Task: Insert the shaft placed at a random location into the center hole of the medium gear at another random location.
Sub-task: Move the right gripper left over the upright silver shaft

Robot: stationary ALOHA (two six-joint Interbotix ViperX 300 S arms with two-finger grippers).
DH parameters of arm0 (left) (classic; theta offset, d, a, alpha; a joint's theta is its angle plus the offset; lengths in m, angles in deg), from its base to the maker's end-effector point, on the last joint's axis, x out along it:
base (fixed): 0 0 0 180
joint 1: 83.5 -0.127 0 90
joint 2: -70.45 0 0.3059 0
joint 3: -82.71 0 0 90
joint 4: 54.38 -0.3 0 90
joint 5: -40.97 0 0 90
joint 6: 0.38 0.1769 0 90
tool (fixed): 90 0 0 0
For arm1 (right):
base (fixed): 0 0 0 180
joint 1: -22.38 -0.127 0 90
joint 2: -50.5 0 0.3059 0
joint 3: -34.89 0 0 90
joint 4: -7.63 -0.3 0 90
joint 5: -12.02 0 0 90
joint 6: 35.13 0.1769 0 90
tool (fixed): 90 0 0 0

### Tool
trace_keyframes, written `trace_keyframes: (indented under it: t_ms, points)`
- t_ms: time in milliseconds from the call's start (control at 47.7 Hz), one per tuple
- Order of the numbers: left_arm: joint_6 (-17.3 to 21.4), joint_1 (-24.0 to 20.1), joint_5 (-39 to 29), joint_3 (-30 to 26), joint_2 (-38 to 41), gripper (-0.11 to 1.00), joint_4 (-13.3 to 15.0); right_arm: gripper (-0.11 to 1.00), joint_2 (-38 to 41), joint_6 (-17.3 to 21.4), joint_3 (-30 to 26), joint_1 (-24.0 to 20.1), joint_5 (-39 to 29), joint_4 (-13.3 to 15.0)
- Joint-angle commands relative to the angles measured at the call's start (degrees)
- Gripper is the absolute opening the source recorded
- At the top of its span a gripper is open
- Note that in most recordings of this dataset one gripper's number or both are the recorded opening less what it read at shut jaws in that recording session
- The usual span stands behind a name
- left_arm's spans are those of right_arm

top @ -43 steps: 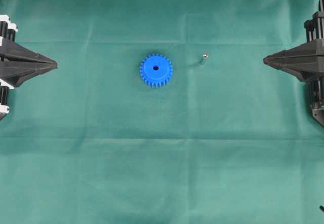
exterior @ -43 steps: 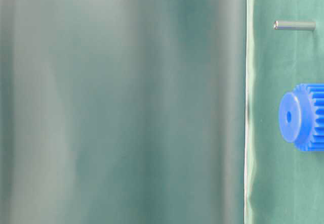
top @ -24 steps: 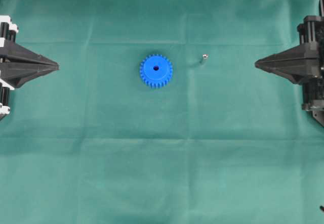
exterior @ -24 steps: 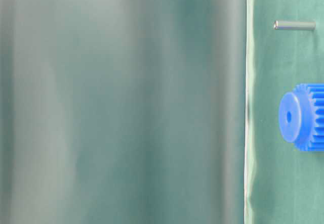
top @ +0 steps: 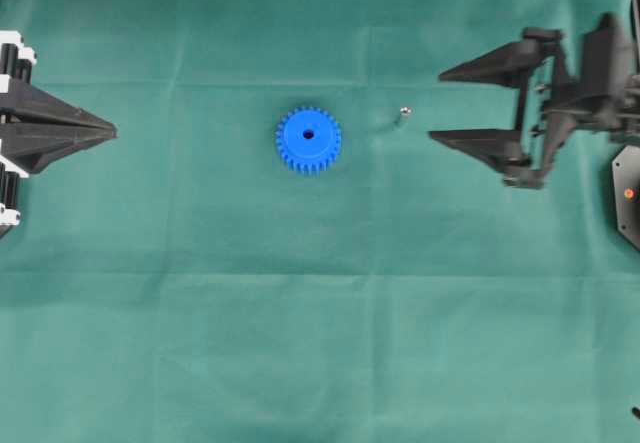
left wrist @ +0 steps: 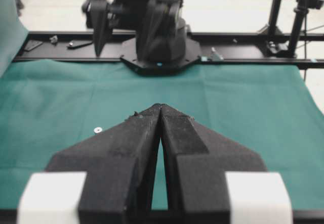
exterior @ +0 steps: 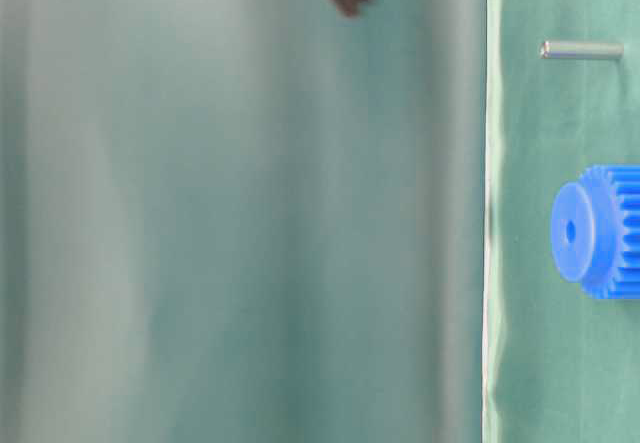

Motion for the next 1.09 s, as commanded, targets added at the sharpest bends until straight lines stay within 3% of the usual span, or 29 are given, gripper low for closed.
trace_keyframes:
  t_ms: [0, 524, 1070]
  points:
    - [0.00, 0.00, 0.26, -1.23, 0.35, 0.00, -0.18, 0.82, 4.75, 0.26, -0.70, 0.79, 3.78, -0.18]
    - [0.18, 0.00, 0.26, -1.14, 0.44, 0.00, -0.26, 0.81, 21.36, 0.18, -1.32, 2.90, 14.85, -1.93]
    - [0.18, 0.00, -0.44, -0.97, 0.70, 0.00, -0.26, 0.80, 27.25, 0.18, -3.25, 3.43, 16.08, -2.81]
